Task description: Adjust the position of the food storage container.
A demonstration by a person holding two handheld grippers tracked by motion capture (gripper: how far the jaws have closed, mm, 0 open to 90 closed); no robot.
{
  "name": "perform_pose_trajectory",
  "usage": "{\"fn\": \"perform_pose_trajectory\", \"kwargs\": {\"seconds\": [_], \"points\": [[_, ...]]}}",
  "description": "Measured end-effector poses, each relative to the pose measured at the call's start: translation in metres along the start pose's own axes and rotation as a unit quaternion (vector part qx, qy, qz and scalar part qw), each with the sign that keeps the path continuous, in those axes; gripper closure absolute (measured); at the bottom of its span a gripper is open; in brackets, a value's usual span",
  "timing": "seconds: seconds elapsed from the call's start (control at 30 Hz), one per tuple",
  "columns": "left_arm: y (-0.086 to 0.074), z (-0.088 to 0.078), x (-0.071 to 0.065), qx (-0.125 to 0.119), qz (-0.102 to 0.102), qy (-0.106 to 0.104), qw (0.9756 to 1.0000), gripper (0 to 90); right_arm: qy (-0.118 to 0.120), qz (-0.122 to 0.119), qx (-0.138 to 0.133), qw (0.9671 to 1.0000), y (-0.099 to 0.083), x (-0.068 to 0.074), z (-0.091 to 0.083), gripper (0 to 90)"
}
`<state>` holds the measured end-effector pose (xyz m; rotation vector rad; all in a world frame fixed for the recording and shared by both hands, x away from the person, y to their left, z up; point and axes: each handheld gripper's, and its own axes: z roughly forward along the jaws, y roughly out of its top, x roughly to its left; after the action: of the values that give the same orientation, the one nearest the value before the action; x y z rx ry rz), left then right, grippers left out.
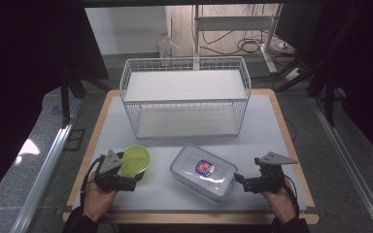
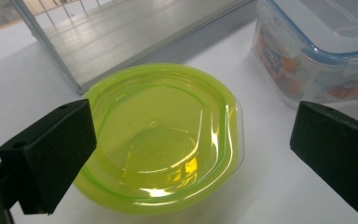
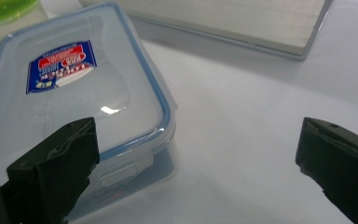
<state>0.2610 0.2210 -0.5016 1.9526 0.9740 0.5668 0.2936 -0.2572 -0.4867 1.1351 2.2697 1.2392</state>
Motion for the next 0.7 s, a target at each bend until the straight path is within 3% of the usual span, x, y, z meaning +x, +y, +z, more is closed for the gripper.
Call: {"fn": "perform_pose_trajectory", "kwargs": {"seconds": [0.2, 0.47, 0.57, 0.7], "points": [[0.0, -0.001, 0.0, -0.007, -0.007, -0.002, 0.9999, 0.4, -0.012, -0.006, -0.002, 0.9999, -0.001, -0.001, 0.001, 0.0], [0.003, 0.0, -0.005, 0.016, -0.005, -0.006, 0.9998, 0.8, -0.01, -0.005, -0.005, 0.9999, 0.0, 0.0, 0.002, 0.0], [0.006, 0.0, -0.009, 0.022, 0.002, 0.0, 0.9998, 3.5, -0.012, -0.005, -0.005, 0.9999, 0.0, 0.0, 0.001, 0.0], [0.011, -0.004, -0.014, 0.011, 0.012, 0.001, 0.9999, 13.9, -0.015, -0.003, -0.01, 0.9998, 0.001, 0.0, 0.0, 0.0]]}}
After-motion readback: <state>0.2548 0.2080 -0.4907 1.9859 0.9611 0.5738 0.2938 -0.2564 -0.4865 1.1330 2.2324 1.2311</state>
